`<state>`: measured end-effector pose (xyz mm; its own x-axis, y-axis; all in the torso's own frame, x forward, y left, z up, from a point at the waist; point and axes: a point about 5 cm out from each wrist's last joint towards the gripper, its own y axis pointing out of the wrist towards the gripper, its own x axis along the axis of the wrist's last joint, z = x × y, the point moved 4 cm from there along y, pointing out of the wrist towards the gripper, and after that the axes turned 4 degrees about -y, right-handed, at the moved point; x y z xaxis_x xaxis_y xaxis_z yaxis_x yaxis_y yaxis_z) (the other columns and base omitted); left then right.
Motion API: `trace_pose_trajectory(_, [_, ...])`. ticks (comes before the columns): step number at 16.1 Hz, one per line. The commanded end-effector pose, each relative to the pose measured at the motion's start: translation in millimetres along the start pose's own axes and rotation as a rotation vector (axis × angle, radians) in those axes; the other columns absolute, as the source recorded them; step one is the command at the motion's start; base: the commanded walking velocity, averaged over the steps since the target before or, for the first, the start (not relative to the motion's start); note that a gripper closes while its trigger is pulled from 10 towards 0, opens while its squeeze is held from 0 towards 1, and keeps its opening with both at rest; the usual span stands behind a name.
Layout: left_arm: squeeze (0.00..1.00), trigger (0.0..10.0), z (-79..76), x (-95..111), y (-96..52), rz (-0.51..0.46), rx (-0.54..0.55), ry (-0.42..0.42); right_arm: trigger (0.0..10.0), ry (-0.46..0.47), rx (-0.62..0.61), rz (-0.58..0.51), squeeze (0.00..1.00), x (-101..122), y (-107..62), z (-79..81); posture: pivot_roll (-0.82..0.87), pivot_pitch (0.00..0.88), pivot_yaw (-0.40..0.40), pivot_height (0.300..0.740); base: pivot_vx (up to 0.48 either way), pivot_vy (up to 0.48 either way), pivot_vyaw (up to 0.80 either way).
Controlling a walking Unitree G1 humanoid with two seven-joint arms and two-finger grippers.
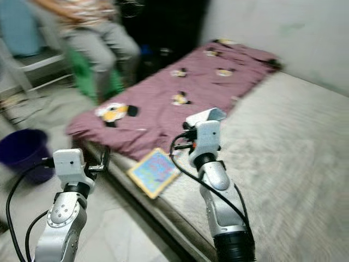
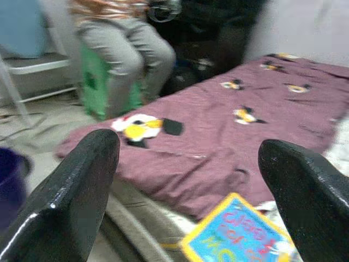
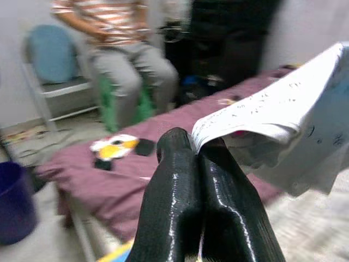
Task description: Clean up the room
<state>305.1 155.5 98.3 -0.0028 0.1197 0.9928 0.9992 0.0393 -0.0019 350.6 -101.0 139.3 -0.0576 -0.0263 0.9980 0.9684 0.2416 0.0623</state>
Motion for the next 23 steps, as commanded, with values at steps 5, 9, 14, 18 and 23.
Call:
trace_pose_trajectory(5, [0.00,10.0,-2.6,3.5,0.5,-0.003,-0.025,-0.020,10.0,0.010,-0.013,-0.004,0.00,2.9,3.2,-3.5,-0.01,0.000,-0.014,0.740,0.000,0.000,-0.80])
trace_pose_trajectory(9, [0.00,10.0,-8.0,4.7,-0.4,-0.003,-0.074,-0.039,10.0,0.015,-0.018,-0.003,0.00,2.2,3.5,-4.2,-0.01,0.000,-0.014,0.740,0.000,0.000,-0.80])
trace_pose_trajectory(14, [0.00,10.0,-8.5,4.4,-0.2,0.000,-0.076,-0.040,10.0,0.018,-0.027,-0.003,0.00,2.2,3.5,-6.0,-0.01,0.000,-0.014,0.740,0.000,0.000,-0.80])
trace_pose_trajectory(18, [0.00,10.0,-7.9,4.4,0.5,-0.001,-0.067,-0.043,10.0,0.019,-0.031,-0.007,0.00,2.7,4.4,-7.3,-0.01,0.000,-0.015,0.740,0.000,0.000,-0.80])
trace_pose_trajectory(23, [0.00,10.0,-7.8,3.8,1.7,0.001,-0.061,-0.054,10.0,0.028,-0.039,-0.017,0.00,4.9,4.9,-10.2,-0.02,0.000,-0.015,0.740,0.000,0.000,-0.32])
